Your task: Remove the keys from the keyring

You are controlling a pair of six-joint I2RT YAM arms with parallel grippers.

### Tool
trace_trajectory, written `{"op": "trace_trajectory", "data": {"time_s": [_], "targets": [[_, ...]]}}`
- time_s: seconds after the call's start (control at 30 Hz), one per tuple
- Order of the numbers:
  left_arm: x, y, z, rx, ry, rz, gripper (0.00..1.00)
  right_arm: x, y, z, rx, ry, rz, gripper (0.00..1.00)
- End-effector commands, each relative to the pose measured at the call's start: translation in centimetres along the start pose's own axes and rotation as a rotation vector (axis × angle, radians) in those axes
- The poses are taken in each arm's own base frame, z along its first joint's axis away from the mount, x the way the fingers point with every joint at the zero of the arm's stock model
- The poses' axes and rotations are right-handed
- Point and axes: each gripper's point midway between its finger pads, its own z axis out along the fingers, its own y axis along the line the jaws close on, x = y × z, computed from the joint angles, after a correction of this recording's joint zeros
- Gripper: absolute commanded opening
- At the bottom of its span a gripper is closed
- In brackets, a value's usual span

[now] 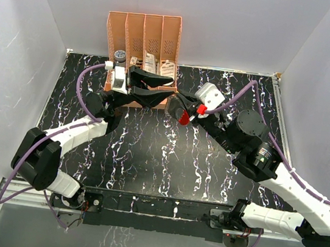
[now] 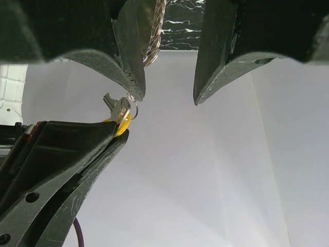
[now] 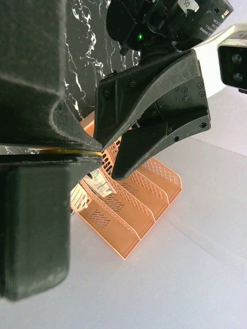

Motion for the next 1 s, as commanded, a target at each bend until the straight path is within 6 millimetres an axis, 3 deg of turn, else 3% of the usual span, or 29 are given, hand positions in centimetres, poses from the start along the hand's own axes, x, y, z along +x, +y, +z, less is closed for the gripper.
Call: {"op": "trace_trajectory", "data": {"time_s": [0.0,0.97], "targets": [[-2.2,-1.1,0.6,0.057,-0.044,0.063,0.41,-3.5,-1.8,-0.8,0.053,-0.112,0.017,0.0],[-1.6,-2.3,0.7,0.136,-0.056,-0.042,0.42,-3.5,-1.9,-0.6,0.062,-0.109,0.01,0.0]]}}
